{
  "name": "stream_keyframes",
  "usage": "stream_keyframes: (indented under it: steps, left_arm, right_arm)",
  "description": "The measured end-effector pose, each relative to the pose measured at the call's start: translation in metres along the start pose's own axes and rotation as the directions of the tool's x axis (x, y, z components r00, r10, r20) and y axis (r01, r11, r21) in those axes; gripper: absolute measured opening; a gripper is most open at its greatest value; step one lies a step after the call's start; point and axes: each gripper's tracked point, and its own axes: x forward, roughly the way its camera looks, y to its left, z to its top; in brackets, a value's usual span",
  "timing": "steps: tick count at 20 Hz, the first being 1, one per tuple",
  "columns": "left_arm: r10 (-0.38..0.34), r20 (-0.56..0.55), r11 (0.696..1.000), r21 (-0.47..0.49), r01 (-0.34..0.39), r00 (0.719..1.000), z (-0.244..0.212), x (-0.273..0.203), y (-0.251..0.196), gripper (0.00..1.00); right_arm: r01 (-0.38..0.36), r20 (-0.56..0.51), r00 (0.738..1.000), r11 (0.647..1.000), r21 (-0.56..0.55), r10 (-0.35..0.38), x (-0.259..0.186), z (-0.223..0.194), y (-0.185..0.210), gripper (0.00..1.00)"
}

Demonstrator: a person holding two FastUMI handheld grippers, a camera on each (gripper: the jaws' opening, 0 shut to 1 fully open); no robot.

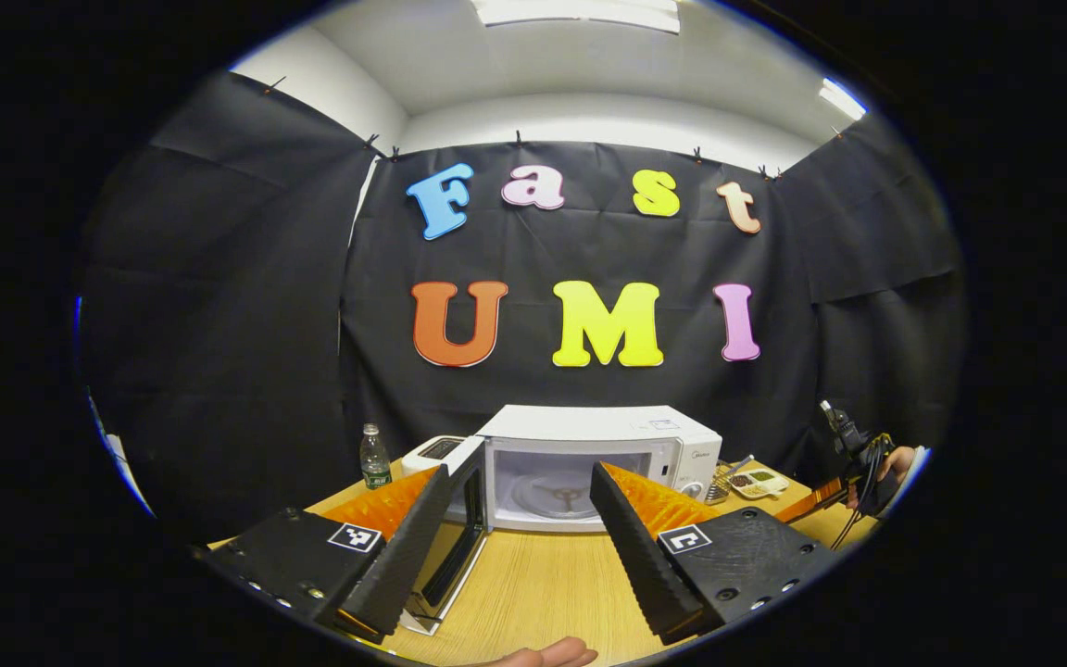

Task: Open the microwave oven with the left hand, put the food in, and close the microwave oven.

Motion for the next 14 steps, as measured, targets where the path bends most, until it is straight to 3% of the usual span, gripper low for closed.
stream_keyframes:
  steps: [1, 2, 3, 4, 5, 6, 7, 8, 10, 11, 14]
  left_arm:
    - [-0.002, 0.000, 1.000, 0.011, 0.002, 1.000, -0.001, 0.000, -0.002, 0.93]
    - [-0.001, -0.004, 1.000, 0.020, 0.001, 1.000, -0.002, -0.002, -0.002, 0.93]
    - [0.003, -0.006, 1.000, 0.029, -0.003, 1.000, -0.004, -0.002, -0.003, 0.93]
    - [0.007, -0.007, 0.999, 0.036, -0.007, 1.000, -0.006, -0.002, -0.003, 0.93]
    - [0.020, -0.005, 0.999, 0.041, -0.019, 1.000, -0.006, -0.002, -0.001, 0.93]
    - [0.041, 0.007, 0.998, 0.043, -0.041, 0.999, -0.004, -0.002, 0.005, 0.93]
    - [0.055, 0.012, 0.998, 0.041, -0.056, 0.998, -0.004, -0.002, 0.009, 0.94]
    - [0.060, 0.012, 0.998, 0.035, -0.060, 0.998, -0.006, -0.004, 0.009, 0.85]
    - [0.049, 0.013, 0.999, 0.023, -0.049, 0.999, -0.007, -0.007, 0.009, 0.85]
    - [0.051, 0.016, 0.998, 0.019, -0.052, 0.999, -0.006, -0.008, 0.011, 0.94]
    - [0.060, 0.034, 0.998, 0.006, -0.060, 0.998, -0.004, -0.014, 0.019, 0.94]
  right_arm:
    - [-0.018, -0.009, 1.000, 1.000, 0.014, 0.018, 0.002, 0.000, 0.001, 0.63]
    - [-0.033, -0.027, 0.999, 0.999, 0.038, 0.034, 0.006, -0.003, 0.001, 0.71]
    - [-0.053, -0.037, 0.998, 0.996, 0.065, 0.056, 0.008, -0.007, 0.003, 0.62]
    - [-0.064, -0.037, 0.997, 0.994, 0.086, 0.067, 0.012, -0.007, 0.002, 0.46]
    - [-0.077, -0.037, 0.996, 0.993, 0.092, 0.081, 0.013, -0.008, 0.003, 0.46]
    - [-0.083, -0.028, 0.996, 0.992, 0.097, 0.086, 0.011, -0.006, 0.002, 0.19]
    - [-0.097, -0.021, 0.995, 0.991, 0.093, 0.099, 0.013, -0.007, 0.006, 0.19]
    - [-0.095, -0.027, 0.995, 0.993, 0.074, 0.098, 0.009, -0.009, 0.007, 0.14]
    - [-0.076, -0.005, 0.997, 0.997, 0.032, 0.076, 0.001, -0.009, 0.010, 0.10]
    - [-0.045, 0.019, 0.999, 0.999, 0.001, 0.045, -0.004, -0.006, 0.009, 0.10]
    - [0.030, 0.087, 0.996, 0.994, -0.106, -0.021, -0.023, -0.001, 0.020, 0.10]
